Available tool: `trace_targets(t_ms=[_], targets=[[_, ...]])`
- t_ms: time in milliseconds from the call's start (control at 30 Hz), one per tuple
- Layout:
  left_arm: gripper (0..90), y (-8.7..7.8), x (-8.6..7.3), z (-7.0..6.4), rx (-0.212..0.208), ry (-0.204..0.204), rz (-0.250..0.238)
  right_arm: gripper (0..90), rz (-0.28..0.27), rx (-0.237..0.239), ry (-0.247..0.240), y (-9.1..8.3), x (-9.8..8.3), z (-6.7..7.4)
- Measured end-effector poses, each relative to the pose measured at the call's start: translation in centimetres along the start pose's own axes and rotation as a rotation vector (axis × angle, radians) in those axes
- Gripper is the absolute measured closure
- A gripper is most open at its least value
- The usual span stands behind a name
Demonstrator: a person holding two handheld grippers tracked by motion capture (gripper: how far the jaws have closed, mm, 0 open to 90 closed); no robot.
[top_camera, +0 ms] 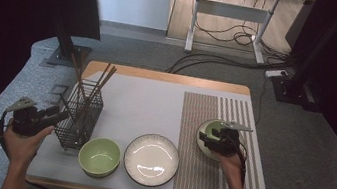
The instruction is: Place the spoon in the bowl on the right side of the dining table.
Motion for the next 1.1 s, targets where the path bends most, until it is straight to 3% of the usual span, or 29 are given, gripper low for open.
trace_targets(t_ms=[367, 533, 800, 900, 1100], targets=[[49.8, 0.2, 1.3, 1.5, -0.002, -0.003, 0.019, 39.2, -0.006, -0.015, 0.007, -0.3, 0.2, -0.8], [50.0, 0.6, 1.4, 2.6, -0.002, -0.022, 0.018, 39.2, -0.012, -0.007, 0.014, -0.4, 0.2, -0.9], [50.2, 1.1, 1.9, 3.0, -0.018, -0.034, 0.002, 39.1, -0.008, -0.008, 0.013, -0.5, 0.0, -1.0], [50.4, 1.5, 2.3, 3.1, -0.003, -0.024, 0.01, 39.2, -0.014, -0.003, 0.005, -0.6, 0.1, -0.9], [51.7, 1.8, 2.4, 4.0, 0.015, -0.044, 0.006, 39.2, -0.016, 0.002, -0.002, -0.9, 0.1, -0.9]])
Point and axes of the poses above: each handheld gripper's, and its own axes: y roughly forward along the jaws, x roughly out of its top, z roughly to its left, the point moved 6 cm from there along y, roughly forward along the jaws, and after that the axes turned 14 degrees about -x, right-handed, at the moved point
